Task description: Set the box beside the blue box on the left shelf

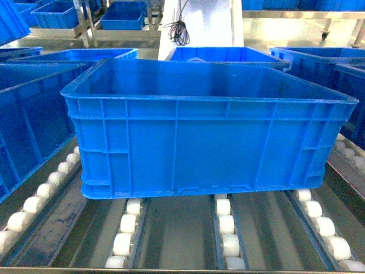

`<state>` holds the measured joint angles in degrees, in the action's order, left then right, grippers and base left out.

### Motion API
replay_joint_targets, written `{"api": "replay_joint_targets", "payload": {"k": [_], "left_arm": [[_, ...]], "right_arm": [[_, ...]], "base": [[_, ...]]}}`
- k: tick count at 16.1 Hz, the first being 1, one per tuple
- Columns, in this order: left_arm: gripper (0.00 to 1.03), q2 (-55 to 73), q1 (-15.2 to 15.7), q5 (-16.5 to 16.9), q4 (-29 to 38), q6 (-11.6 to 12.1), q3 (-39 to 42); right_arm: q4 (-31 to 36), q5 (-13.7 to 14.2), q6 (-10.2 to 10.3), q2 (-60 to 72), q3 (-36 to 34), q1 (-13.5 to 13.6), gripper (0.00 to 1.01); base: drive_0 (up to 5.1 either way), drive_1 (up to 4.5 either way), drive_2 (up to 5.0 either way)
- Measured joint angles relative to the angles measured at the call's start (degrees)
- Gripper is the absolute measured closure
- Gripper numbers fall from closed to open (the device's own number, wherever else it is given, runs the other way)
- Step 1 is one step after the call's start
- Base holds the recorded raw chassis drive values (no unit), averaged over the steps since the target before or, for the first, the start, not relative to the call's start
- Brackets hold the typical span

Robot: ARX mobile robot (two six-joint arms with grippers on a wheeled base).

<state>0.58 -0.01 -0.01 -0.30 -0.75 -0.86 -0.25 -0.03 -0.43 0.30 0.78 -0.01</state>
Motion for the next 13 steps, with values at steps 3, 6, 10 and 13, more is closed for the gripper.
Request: {"api": "replay_joint_targets", "payload": {"k": [3,6,10,13], "left_arm": [[0.05,0.0,0.0,0.0,0.0,0.0,0.0],[0.05,0.0,0.0,0.0,0.0,0.0,0.0],[0.05,0.0,0.0,0.0,0.0,0.0,0.0],[0.05,0.0,0.0,0.0,0.0,0.0,0.0]], "right_arm": [[0.0,0.0,0.0,0.0,0.0,0.0,0.03],[0.0,0.0,0.0,0.0,0.0,0.0,0.03],[0.0,0.0,0.0,0.0,0.0,0.0,0.03],[0.0,0.0,0.0,0.0,0.0,0.0,0.03]], "base": [[0.0,0.0,0.0],[0.0,0.0,0.0],[0.0,0.0,0.0],[0.0,0.0,0.0]]}}
